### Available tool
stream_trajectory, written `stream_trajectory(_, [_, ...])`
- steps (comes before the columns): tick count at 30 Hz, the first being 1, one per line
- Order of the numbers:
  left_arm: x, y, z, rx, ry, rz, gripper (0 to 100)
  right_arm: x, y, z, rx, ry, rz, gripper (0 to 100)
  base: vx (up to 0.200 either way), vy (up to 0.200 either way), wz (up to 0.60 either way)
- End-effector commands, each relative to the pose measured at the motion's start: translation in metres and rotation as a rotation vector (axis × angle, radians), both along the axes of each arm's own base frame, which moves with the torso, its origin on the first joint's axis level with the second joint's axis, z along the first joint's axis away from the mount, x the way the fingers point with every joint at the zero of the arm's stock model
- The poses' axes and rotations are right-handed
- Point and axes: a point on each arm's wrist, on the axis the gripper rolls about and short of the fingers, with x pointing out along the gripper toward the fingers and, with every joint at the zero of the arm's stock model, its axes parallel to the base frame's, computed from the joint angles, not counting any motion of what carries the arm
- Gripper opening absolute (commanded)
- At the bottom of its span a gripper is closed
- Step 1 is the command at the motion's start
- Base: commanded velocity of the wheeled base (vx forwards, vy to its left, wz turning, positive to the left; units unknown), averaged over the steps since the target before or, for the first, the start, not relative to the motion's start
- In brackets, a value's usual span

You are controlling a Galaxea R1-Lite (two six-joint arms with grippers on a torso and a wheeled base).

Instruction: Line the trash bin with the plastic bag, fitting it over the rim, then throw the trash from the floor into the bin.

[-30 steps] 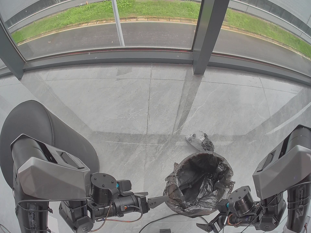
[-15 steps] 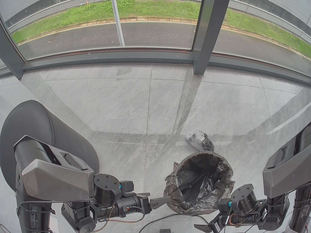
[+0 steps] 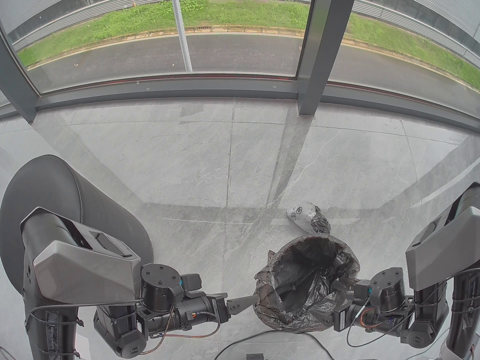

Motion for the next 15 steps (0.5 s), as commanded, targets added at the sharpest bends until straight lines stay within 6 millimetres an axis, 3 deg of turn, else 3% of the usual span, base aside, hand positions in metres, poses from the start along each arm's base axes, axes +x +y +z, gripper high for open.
stream_trajectory(1, [0.011,0.008,0.005,-0.006,-0.027,0.081,100,0.012,-0.01,0.031,0.095,-0.133,-0.077,100,0.0,0.0,0.0])
stream_trajectory(8, [0.018,0.011,0.007,0.05,-0.085,0.276,100,0.037,-0.019,0.038,0.128,-0.214,-0.169,100,0.0,0.0,0.0])
stream_trajectory(12, [0.018,0.013,0.007,0.072,-0.105,0.319,100,0.041,-0.022,0.039,0.124,-0.227,-0.199,100,0.0,0.0,0.0])
stream_trajectory(15, [0.018,0.012,0.005,0.133,-0.145,0.38,100,0.052,-0.033,0.036,0.076,-0.256,-0.32,100,0.0,0.0,0.0])
